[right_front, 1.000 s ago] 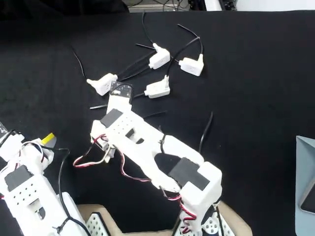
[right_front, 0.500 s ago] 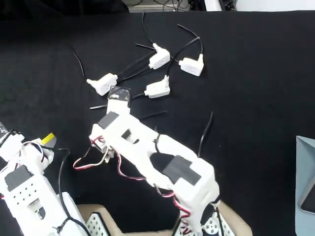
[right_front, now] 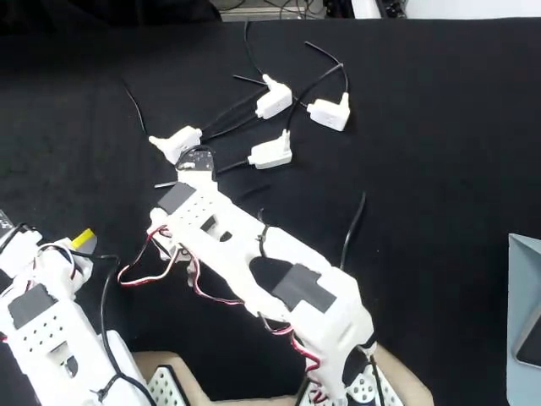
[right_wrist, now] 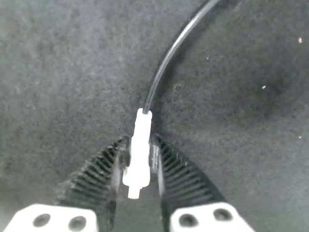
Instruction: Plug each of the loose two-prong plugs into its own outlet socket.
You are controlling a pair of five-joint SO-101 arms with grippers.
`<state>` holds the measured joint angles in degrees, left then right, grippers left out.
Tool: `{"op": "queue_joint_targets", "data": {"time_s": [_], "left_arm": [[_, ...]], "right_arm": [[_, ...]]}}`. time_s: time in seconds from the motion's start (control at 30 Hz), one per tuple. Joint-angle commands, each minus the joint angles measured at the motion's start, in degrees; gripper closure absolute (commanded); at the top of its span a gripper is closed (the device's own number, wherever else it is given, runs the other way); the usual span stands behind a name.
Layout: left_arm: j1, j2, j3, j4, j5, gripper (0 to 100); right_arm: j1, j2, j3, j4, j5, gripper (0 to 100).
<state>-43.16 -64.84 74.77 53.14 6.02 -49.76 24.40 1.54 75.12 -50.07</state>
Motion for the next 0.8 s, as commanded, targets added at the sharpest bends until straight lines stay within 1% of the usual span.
{"op": "queue_joint_targets", "data": {"time_s": [0.0,0.1,0.3,0.4,0.47,0.53,0.6,0.67,0.77], "left_arm": [[-0.4,-0.6,-0.2,-1.0,0.4,65],[-0.4,-0.6,-0.2,-1.0,0.4,65],[-0.1,-0.6,-0.2,-1.0,0.4,65],[0.2,-0.6,-0.2,-1.0,0.4,65],[1.5,-0.6,-0.3,-1.1,0.4,65],[4.4,-0.6,-0.6,-0.9,-0.3,65],[8.4,-0.6,-0.8,-0.8,-3.3,65],[14.4,-0.6,-0.9,-0.9,-5.5,65],[24.1,-0.6,-2.1,-0.9,-6.5,65]], "right_arm": [[1.3,-0.6,-3.0,1.5,0.6,98.6],[2.5,-0.6,-5.4,4.5,2.5,98.6],[6.2,-5.3,-16.2,18.7,14.3,98.6],[10.8,-9.8,-19.5,22.2,18.2,98.6],[15.7,-13.0,-19.6,22.5,19.8,98.6],[20.7,-16.0,-19.4,22.9,21.7,98.6],[25.5,-19.1,-18.9,24.2,24.5,98.6],[29.5,-22.9,-18.4,25.3,27.3,98.6],[35.1,-30.0,-16.8,25.4,30.7,98.6]]}}
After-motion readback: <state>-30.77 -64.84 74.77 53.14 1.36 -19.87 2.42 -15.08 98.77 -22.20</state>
